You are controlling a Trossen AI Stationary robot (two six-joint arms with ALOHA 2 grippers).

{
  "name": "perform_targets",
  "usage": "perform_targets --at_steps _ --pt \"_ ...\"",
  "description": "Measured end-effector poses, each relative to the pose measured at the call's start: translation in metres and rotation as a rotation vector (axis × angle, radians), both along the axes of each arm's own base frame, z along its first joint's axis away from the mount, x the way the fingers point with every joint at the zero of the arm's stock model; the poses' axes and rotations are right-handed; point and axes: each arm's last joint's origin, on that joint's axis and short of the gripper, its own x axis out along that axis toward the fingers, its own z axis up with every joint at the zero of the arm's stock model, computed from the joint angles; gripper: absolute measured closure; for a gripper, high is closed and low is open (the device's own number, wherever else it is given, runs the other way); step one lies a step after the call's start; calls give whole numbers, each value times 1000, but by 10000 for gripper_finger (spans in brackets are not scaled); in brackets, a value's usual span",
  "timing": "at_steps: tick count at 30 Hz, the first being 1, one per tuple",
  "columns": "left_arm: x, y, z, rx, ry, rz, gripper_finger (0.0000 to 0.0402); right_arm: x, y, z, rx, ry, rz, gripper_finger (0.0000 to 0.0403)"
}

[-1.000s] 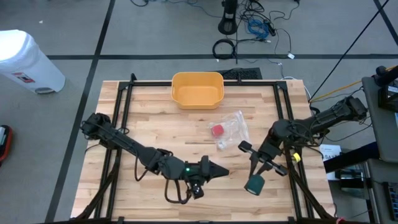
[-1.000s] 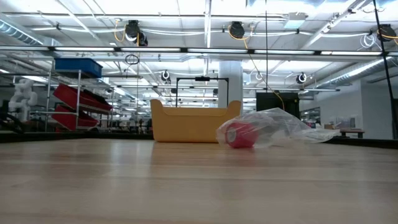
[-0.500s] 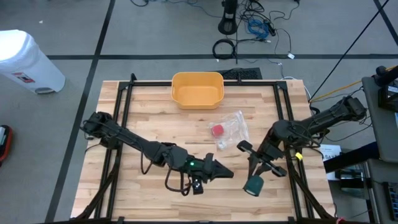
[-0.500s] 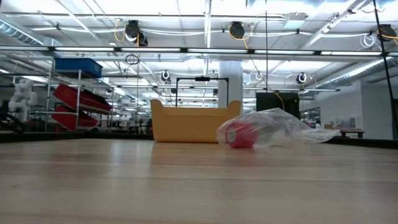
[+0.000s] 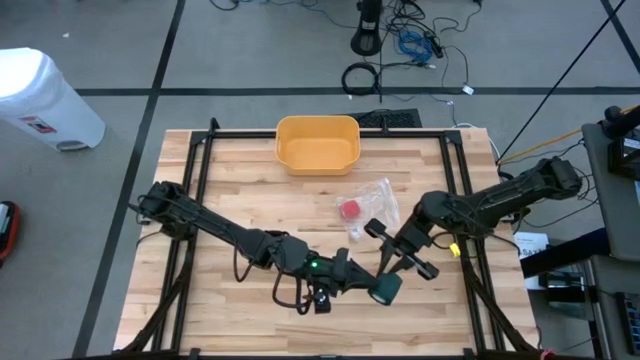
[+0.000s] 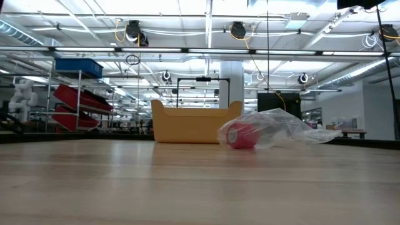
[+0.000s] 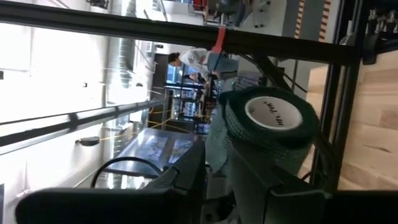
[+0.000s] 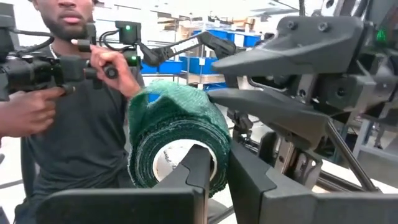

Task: Roll bandage
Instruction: Roll the green bandage

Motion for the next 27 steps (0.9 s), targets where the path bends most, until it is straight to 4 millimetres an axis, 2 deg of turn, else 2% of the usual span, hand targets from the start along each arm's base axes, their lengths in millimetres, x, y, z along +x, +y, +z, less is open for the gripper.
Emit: perform_targets --at_steps 10,27 --pt "0 2 -5 17 48 68 324 1 -1 -2 7 27 1 369" --pt "0 1 -11 22 124 57 326 1 -1 -4 5 59 -7 369"
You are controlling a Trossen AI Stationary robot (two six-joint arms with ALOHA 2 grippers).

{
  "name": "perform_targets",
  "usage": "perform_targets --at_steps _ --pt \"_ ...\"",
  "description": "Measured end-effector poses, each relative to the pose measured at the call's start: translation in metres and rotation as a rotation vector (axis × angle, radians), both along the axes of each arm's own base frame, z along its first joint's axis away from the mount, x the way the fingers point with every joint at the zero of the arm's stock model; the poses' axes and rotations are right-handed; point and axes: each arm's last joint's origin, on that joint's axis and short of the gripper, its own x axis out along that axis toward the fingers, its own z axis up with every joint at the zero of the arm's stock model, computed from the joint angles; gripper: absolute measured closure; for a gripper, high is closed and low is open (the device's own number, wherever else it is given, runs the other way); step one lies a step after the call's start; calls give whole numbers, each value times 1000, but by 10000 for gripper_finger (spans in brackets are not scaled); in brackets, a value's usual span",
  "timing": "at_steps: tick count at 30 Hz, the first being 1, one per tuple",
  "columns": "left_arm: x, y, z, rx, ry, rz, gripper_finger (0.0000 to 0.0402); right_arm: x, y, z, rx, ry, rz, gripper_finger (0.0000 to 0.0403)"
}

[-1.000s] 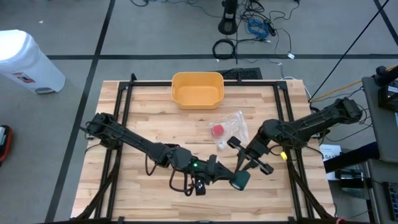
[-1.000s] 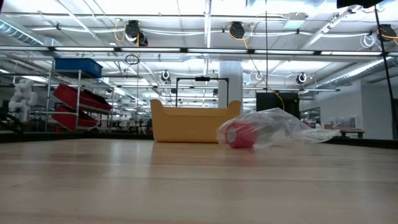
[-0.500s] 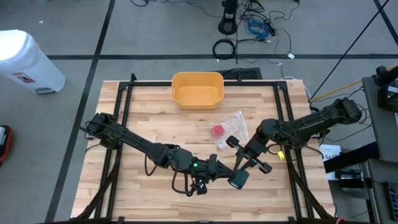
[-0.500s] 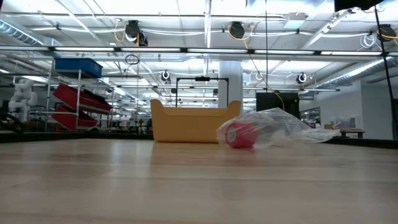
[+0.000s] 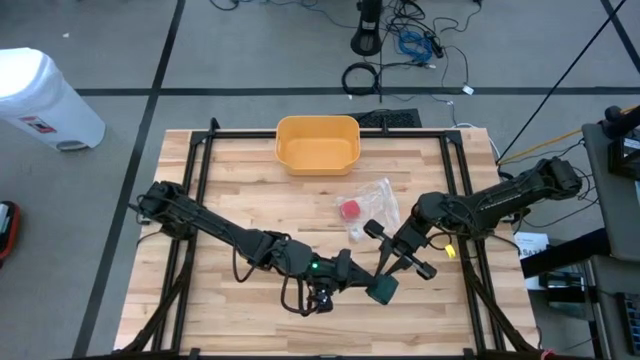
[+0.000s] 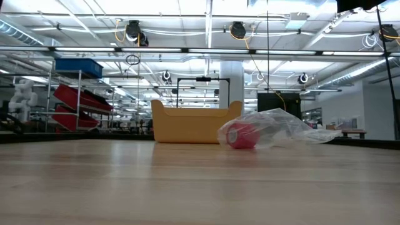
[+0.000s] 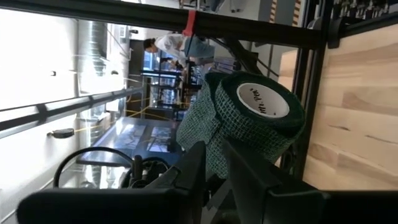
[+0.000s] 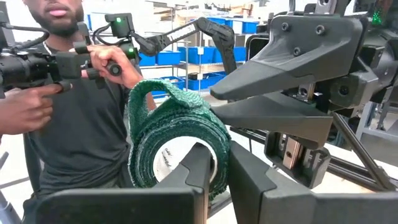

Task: Roll bandage
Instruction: Roll the green bandage

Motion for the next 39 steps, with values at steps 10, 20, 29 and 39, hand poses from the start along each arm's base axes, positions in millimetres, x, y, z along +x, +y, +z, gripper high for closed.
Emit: perform_targets --at_steps 10,20,29,39 --pt "0 1 -3 19 30 28 387 2 -5 -4 -33 11 -62 369" --pt "0 7 -5 95 39 294 397 7 -22 -8 -76 34 -208 369" --pt "-3 14 -14 61 97 562 397 12 -35 -20 -165 131 -497 369" --pt "-12 21 -5 -111 54 778 397 12 -38 -22 -211 125 -576 369"
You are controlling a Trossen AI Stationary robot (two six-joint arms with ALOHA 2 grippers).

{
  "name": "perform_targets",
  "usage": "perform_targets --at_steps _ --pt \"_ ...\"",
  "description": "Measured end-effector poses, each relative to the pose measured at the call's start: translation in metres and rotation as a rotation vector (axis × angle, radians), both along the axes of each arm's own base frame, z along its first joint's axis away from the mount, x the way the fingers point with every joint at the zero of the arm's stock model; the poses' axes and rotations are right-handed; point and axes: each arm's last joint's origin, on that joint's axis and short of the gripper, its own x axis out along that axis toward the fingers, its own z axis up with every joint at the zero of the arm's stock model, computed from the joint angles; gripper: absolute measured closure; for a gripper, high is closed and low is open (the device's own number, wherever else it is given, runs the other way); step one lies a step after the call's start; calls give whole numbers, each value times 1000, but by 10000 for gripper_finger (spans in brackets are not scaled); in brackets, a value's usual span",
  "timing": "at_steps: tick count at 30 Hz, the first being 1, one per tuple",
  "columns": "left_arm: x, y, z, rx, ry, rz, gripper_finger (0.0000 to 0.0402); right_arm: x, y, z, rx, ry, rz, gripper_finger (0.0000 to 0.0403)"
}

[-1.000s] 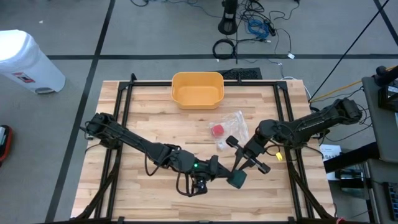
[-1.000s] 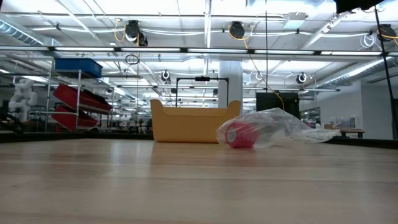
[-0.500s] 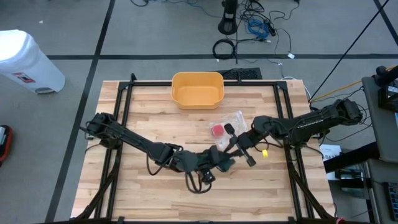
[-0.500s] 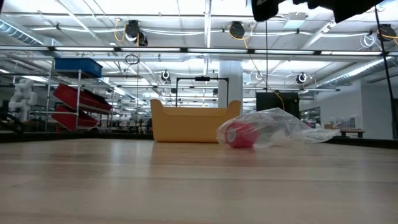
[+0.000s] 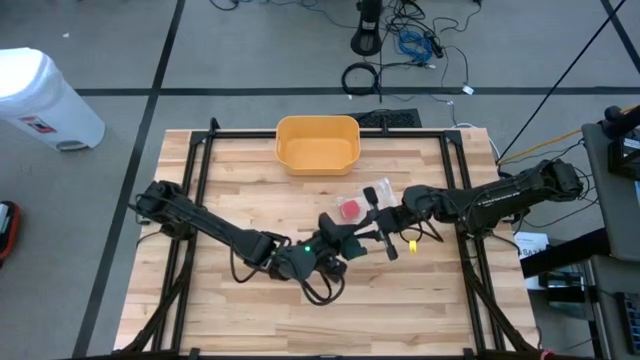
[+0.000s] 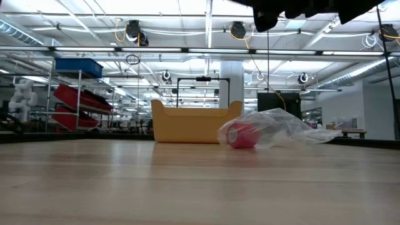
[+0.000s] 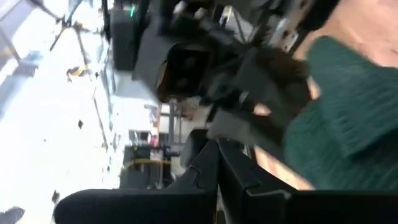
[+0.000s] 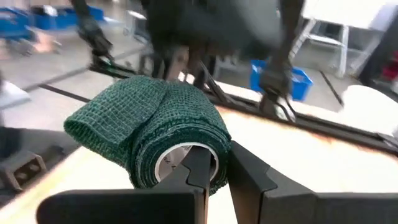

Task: Roll bandage
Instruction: Roll the green bandage

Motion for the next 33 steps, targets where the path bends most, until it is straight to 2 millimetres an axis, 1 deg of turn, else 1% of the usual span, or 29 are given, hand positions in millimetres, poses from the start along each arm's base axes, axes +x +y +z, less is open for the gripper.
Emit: perform_targets --at_steps 4,7,9,12,17,20,24,28,31,33 --pt "-10 1 8 -83 -36 38 397 -1 -4 -6 -39 59 -120 369" --pt "-17 -1 15 -199 -96 38 397 -1 -7 -10 -82 99 -239 369" --pt "-22 -2 16 -288 -117 30 397 -2 -9 -11 -100 107 -310 369" --pt "-25 0 11 -393 -107 43 397 -2 -11 -11 -122 112 -368 369" --pt "-31 6 -2 -569 -105 146 397 -2 -13 -11 -159 113 -424 369" --pt "-37 8 -12 -682 -70 205 392 -3 -14 -12 -182 113 -445 369" --pt "-43 6 -18 -796 -90 277 356 -3 -14 -11 -190 111 -444 369" --pt "-43 0 -26 -812 -93 275 294 -2 -13 -10 -207 99 -440 369" --pt "-42 1 -30 -819 -107 279 250 -2 -13 -9 -217 88 -439 369" --pt "-42 4 -31 -830 -123 298 229 -2 -13 -9 -226 80 -437 369"
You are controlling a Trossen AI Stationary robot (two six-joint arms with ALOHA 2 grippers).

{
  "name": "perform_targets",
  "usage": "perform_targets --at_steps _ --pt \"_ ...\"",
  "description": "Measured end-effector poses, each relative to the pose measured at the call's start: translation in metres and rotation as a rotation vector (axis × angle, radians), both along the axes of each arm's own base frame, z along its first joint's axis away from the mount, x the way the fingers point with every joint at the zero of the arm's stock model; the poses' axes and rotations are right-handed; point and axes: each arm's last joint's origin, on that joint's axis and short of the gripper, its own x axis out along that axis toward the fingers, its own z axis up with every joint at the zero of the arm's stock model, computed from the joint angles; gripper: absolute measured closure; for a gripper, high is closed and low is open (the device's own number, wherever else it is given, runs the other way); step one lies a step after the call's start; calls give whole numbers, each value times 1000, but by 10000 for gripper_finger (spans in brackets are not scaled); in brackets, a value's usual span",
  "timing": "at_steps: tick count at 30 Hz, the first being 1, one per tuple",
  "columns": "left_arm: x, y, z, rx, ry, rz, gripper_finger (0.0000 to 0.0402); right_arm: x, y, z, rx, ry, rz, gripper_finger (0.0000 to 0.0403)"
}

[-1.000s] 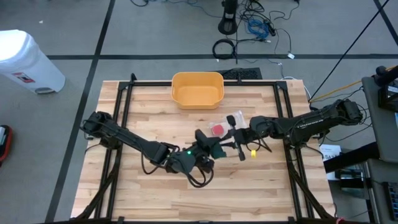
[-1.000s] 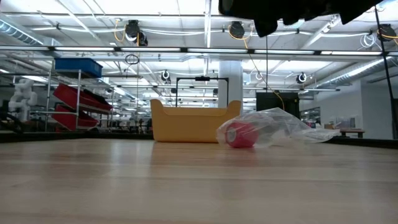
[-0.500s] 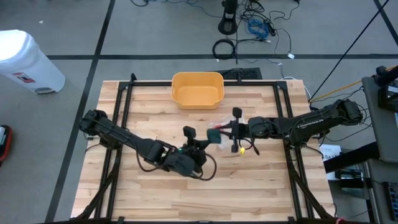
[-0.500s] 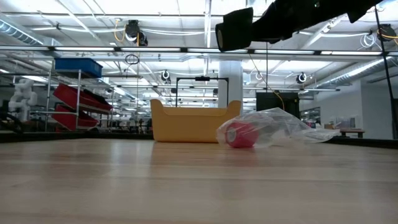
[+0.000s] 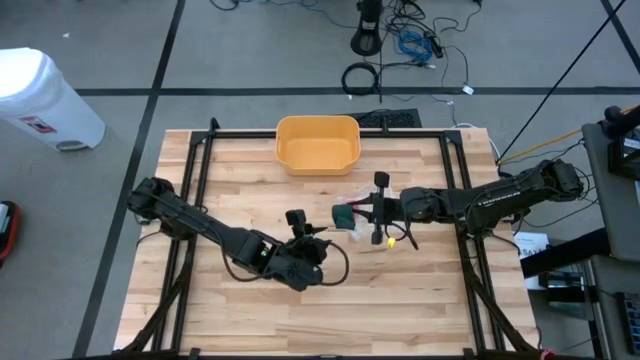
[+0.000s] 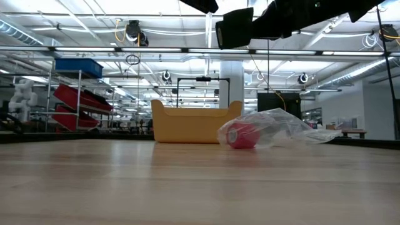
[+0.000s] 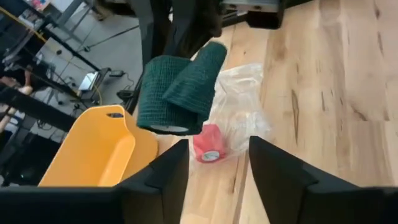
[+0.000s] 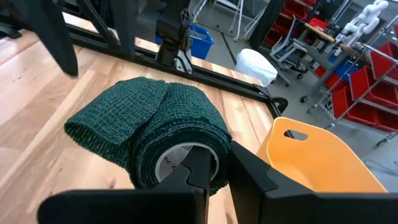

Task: Roll bandage
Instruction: Roll the green bandage

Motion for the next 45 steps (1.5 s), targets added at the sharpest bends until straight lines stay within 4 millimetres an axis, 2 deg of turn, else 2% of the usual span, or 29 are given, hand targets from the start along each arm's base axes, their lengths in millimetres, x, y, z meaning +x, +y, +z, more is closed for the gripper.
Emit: perform_targets --at_steps 4,45 --pt "3 5 1 -31 -30 33 218 0 1 2 -22 -14 10 369" --pt "13 10 7 -79 -104 -3 217 1 6 7 -55 -66 40 369"
